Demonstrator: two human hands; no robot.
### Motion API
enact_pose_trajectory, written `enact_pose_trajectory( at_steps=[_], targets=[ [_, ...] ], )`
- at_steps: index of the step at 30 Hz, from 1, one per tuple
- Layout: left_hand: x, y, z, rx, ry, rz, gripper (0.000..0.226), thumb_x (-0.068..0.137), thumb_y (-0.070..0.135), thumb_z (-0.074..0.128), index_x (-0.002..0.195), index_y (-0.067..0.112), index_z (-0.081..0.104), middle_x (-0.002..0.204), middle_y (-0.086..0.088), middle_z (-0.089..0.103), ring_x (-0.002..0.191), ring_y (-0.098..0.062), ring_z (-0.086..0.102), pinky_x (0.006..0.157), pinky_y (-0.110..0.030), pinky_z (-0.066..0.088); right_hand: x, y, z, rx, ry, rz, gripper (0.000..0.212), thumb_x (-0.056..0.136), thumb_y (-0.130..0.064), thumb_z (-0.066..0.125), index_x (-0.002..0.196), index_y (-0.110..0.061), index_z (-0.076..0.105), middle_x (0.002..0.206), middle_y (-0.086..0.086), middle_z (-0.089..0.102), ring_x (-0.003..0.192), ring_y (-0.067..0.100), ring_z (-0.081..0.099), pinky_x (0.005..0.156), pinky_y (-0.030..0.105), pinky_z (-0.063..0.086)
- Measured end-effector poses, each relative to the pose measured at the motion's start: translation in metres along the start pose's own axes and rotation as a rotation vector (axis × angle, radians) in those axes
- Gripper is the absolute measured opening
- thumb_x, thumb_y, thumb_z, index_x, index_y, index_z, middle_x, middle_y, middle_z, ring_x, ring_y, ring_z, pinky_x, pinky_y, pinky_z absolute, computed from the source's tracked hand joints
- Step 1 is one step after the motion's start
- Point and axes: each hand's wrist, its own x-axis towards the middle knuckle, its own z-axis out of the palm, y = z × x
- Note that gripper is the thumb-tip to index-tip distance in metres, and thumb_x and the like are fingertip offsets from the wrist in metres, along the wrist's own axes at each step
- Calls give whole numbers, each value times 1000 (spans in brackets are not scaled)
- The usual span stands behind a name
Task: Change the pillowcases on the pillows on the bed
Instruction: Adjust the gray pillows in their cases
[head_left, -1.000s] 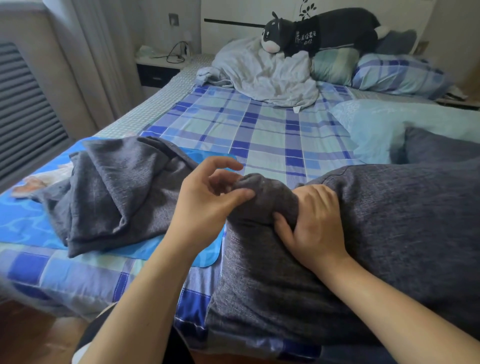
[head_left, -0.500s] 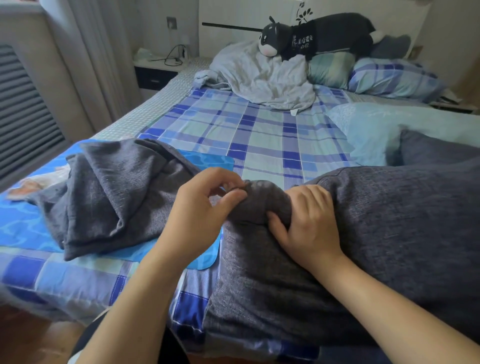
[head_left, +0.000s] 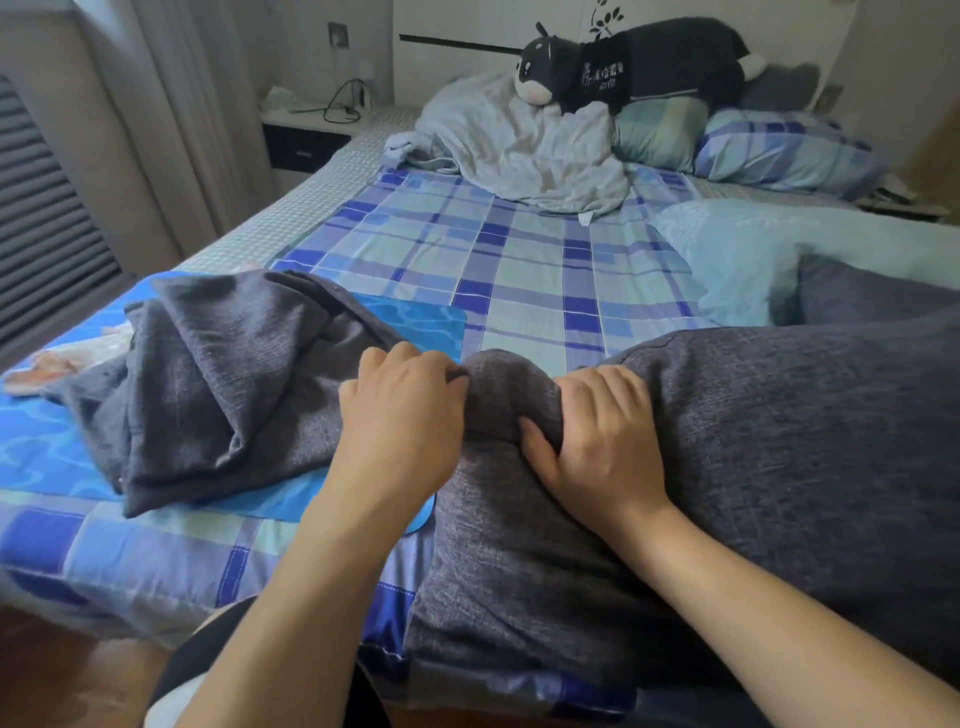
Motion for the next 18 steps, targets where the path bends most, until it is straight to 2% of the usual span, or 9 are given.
enact_pose_trajectory(
  at_steps=[2,4,6,8,9,11,14,16,18],
  targets=[
    [5,-8,-7,-170,-81,-21,13,93,36,66,86,25,68,93,6,64,102,-28,52,86,-41,41,-2,1,-1,-1,-1,-7,40,96,-42,55,90,-3,61,88,12,59,84,35,53,91,48,42],
    [5,-15,-11,-265,-197,-40,20,84,29,76,70,22,63,73,7,62,84,-28,56,87,-47,49,-2,1,-1,0,-7,-12,40,95,-42,56,92,-3,62,90,12,59,85,35,54,92,48,41],
    [3,-17,-13,-269,-239,-62,20,79,24,77,69,17,61,65,5,61,74,-27,57,86,-49,51,-1,1,-1,4,-12,-15,40,95,-43,57,93,-4,63,91,11,60,86,35,54,92,48,41],
    [-2,-16,-12,-164,-182,-64,16,81,23,73,74,16,61,72,4,63,82,-26,60,85,-43,47,-1,1,-1,6,-17,-15,40,95,-44,57,94,-4,63,92,11,60,86,34,54,93,48,41],
    [-4,-14,-13,-62,-88,-33,14,82,25,71,76,17,60,79,4,64,89,-27,59,83,-41,42,0,0,-1,7,-18,-15,41,95,-44,56,94,-4,63,92,11,60,87,34,54,94,48,41],
    [-10,-12,-15,61,220,113,5,83,21,65,81,21,61,88,1,63,95,-32,55,79,-42,37,0,0,0,4,-11,-8,43,96,-45,54,94,-3,62,91,11,60,87,35,54,94,48,41],
    [-17,-6,-5,-134,635,395,8,87,2,64,85,7,70,88,-8,64,87,-35,54,79,-45,46,0,4,-5,46,18,26,48,97,-47,46,96,-2,61,92,12,58,89,33,53,95,47,40],
    [-13,-5,8,-256,783,527,12,90,-9,64,84,-4,73,87,-16,65,83,-36,58,80,-42,50,0,9,-9,66,33,33,49,98,-47,44,97,-1,60,92,12,58,90,33,52,95,48,39],
    [-8,-6,17,-303,815,567,14,89,-16,62,85,-8,73,89,-21,65,85,-38,60,83,-41,52,-1,10,-10,71,36,36,48,98,-47,45,96,-1,60,92,12,58,90,33,52,95,48,40]
  ],
)
